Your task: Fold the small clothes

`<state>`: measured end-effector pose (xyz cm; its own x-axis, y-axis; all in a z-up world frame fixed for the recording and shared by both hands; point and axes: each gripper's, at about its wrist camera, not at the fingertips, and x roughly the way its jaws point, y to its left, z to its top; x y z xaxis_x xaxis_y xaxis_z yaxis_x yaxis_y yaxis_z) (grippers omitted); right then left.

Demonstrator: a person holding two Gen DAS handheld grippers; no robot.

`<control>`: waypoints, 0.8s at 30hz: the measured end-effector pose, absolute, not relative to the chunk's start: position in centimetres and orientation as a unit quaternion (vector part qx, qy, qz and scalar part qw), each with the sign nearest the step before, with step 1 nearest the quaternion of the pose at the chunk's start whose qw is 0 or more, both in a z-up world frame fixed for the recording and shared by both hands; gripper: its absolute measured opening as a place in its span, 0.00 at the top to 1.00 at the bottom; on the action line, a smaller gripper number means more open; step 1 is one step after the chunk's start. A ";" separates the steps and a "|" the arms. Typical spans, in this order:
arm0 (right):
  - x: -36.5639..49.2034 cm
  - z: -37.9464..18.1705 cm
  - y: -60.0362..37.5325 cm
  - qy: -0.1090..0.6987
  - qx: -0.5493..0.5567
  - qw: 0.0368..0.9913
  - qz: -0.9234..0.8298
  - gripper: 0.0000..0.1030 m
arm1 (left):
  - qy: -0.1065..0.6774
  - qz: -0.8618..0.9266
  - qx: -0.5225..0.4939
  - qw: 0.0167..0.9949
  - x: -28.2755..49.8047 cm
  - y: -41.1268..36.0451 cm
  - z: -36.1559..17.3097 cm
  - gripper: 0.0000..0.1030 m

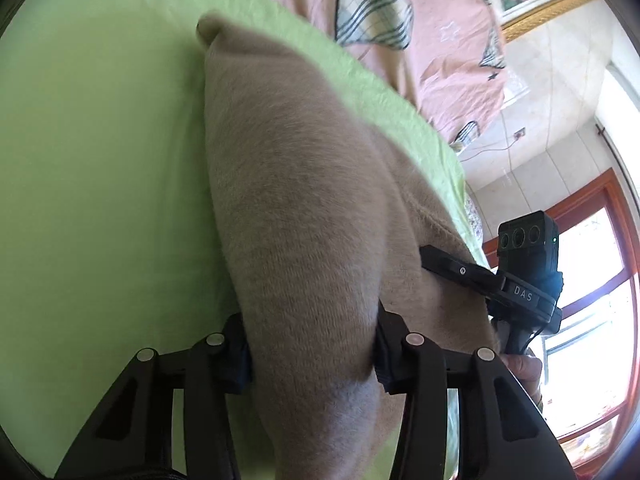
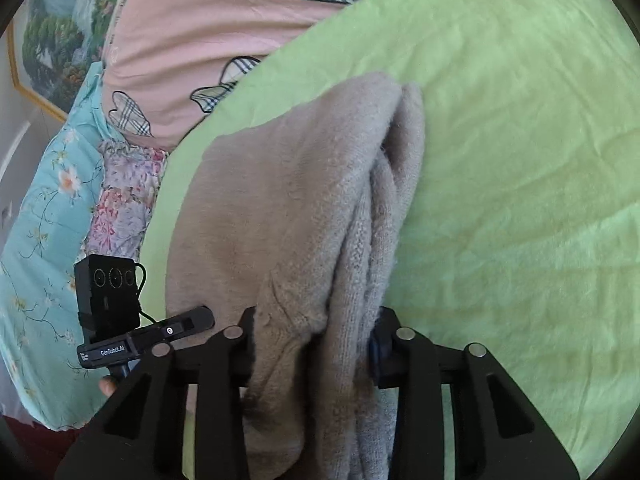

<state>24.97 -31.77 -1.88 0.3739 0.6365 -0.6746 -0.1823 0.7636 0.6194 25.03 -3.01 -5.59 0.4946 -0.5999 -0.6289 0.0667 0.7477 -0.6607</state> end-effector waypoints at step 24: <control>14.0 -3.7 -18.1 0.508 0.208 0.775 0.314 0.41 | 0.447 -0.179 -0.322 0.815 9.9 11.9 -6.0 0.29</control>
<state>13.99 -18.07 -3.68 0.2872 0.6977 -0.6563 -0.2752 0.7164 0.6411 9.89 11.86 -6.03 0.5357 -0.5799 -0.6137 0.0029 0.7281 -0.6855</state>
